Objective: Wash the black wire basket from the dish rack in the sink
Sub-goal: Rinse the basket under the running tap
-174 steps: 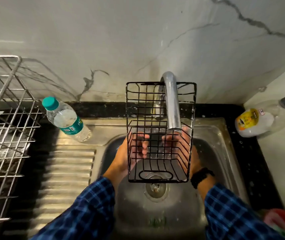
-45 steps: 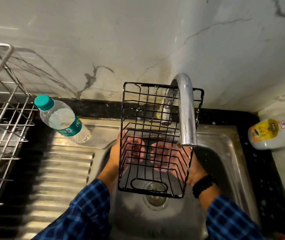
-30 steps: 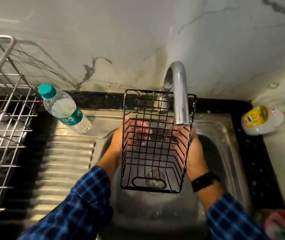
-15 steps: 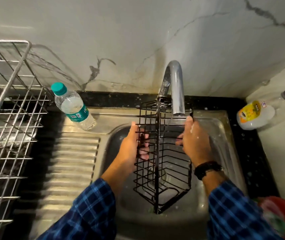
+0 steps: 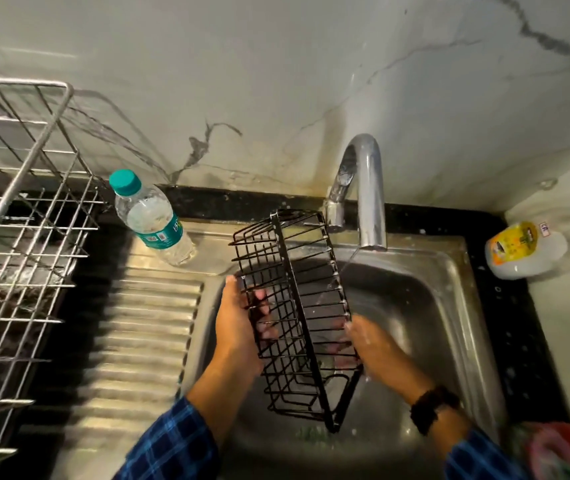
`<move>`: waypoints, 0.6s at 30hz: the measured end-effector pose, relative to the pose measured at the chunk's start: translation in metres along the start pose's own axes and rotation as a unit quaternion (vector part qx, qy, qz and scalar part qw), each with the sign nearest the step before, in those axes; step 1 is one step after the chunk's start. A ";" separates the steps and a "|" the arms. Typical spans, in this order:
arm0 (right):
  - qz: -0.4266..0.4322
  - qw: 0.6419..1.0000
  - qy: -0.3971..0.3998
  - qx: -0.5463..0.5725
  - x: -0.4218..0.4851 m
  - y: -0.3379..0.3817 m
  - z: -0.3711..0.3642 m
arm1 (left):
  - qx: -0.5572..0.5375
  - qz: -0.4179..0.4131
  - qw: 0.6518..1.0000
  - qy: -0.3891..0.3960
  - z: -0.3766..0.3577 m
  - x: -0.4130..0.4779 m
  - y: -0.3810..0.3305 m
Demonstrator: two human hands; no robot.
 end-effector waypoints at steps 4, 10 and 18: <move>0.057 0.990 -0.116 -0.046 0.009 0.024 0.017 | -0.030 -0.005 1.000 0.004 -0.008 -0.020 -0.001; 0.105 0.984 -0.138 0.041 0.024 0.099 0.027 | 0.102 -0.014 0.993 0.056 -0.023 -0.048 -0.008; 0.023 0.993 0.080 0.079 -0.009 0.072 0.017 | 0.045 -0.106 0.993 0.009 -0.023 -0.060 -0.030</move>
Point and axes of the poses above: each hand's wrist, its own x-axis towards the middle knuckle, its own z-axis out of the back of the hand, y = z × x, the point moved 5 cm from there along x, towards the middle knuckle, and after that the axes turned 5 degrees about y, right-handed, at the moved point
